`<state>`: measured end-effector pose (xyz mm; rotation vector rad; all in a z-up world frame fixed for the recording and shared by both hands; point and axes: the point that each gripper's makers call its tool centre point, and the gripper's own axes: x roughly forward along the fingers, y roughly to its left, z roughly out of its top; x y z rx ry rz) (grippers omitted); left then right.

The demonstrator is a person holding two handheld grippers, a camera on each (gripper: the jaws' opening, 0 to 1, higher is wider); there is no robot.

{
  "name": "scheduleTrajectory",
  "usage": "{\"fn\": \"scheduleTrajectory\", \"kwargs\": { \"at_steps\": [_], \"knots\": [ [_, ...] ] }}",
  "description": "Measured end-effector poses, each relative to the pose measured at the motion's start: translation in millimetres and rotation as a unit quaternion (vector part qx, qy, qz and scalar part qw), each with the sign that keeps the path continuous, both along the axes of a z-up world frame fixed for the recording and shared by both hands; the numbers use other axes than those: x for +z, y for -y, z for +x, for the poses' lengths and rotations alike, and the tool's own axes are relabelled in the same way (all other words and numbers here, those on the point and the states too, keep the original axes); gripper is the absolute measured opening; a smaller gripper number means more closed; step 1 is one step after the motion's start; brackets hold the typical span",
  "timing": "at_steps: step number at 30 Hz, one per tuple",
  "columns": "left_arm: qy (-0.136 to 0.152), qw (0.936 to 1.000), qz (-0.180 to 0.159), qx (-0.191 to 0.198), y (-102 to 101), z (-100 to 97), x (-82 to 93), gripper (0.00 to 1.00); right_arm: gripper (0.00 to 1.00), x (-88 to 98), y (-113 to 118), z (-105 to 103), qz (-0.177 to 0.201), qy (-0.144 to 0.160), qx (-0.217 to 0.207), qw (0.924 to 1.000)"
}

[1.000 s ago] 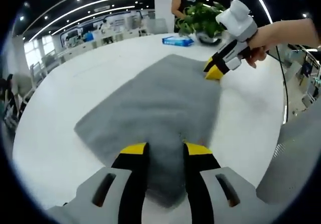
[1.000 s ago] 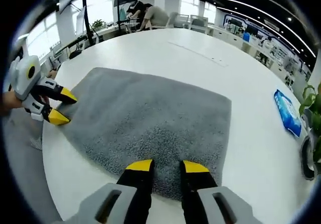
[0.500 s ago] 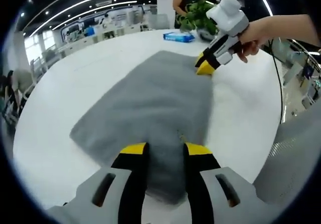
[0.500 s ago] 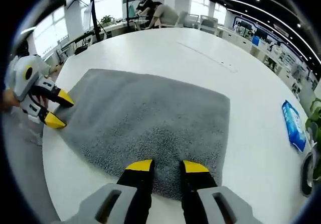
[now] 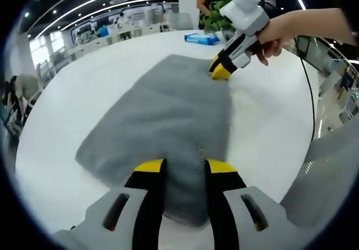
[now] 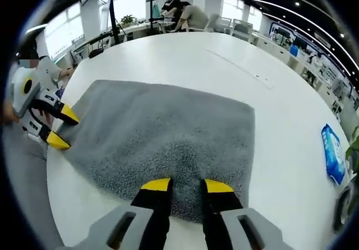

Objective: Open the folded towel by lifting each exposed corner and separating the folded layers until the towel lies flat within the target outline without major curled edges

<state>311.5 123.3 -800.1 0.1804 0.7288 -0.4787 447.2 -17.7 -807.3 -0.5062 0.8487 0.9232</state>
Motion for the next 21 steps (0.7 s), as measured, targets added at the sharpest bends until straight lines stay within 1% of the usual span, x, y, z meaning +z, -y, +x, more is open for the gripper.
{"fn": "scheduleTrajectory", "kwargs": {
  "at_steps": [8, 12, 21],
  "knots": [
    [-0.007, 0.9998, 0.004, 0.018, 2.1, -5.8, -0.6, 0.27, 0.18, 0.5, -12.9, 9.6, -0.009, -0.002, 0.032, 0.9995],
    [-0.010, 0.9997, 0.006, 0.020, 2.9, -7.0, -0.8, 0.27, 0.18, 0.3, -20.1, 15.7, -0.015, -0.004, 0.048, 0.9987],
    [-0.019, 0.9996, 0.000, 0.022, 4.4, -9.8, -0.6, 0.27, 0.18, 1.5, -32.1, 21.3, -0.033, -0.014, 0.084, 0.9958]
  ]
}}
